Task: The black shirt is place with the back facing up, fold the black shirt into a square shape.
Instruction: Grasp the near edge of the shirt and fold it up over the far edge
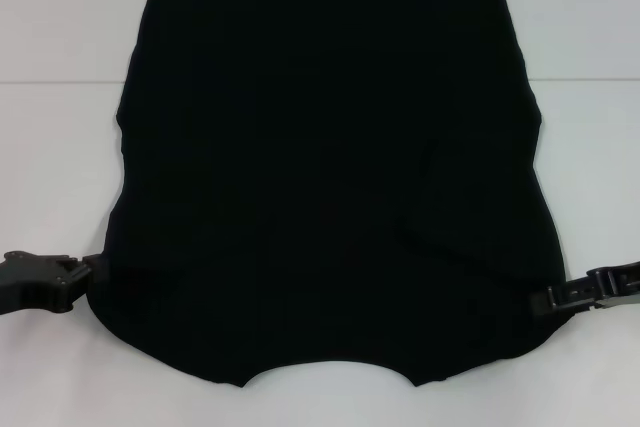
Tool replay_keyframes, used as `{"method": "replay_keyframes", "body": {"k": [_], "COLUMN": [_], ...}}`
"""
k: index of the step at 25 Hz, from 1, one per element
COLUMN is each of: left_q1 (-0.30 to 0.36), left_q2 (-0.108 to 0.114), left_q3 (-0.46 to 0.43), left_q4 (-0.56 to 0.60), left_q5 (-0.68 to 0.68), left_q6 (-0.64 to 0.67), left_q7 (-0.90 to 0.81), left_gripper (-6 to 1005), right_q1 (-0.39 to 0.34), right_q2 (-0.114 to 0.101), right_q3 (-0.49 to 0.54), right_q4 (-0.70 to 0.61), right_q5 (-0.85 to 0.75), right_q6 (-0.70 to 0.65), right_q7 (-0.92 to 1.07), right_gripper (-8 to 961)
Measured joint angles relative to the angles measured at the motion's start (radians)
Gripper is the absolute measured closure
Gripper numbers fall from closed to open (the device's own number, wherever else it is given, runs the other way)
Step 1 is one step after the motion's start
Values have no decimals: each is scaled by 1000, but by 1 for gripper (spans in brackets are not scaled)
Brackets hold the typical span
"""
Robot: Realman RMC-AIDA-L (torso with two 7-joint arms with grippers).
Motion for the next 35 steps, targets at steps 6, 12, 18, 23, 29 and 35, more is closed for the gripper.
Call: {"method": "replay_keyframes", "body": {"k": [6,12,18,23,29,35], "left_q1": [-2,-3,-3,-3,0,16], "left_q2": [1,1,1,1,0,-8], "left_q3": [0,0,0,0,0,0], "left_q4": [0,0,0,-6,-13,-12], "left_q5": [-1,-3,-4,-15,-38,-49], "left_q6": [-7,-10,-11,-11,20,126], "left_q7": [0,3,12,13,-26,-86], "left_gripper": [978,976,977,977,978,977], "right_q1": [17,17,17,8,-29,-87], "right_q2": [5,5,10,21,26,1], "right_q3": [-4,-2,1,3,84,186], "right_q4": [6,3,4,6,-1,-3], "right_q5": [-3,-5,-5,-2,2,2], "right_q6": [8,24,30,31,-2,-69], "right_q7": [8,33,33,20,-61,-170], "right_gripper": [218,410,727,820,894,893]}}
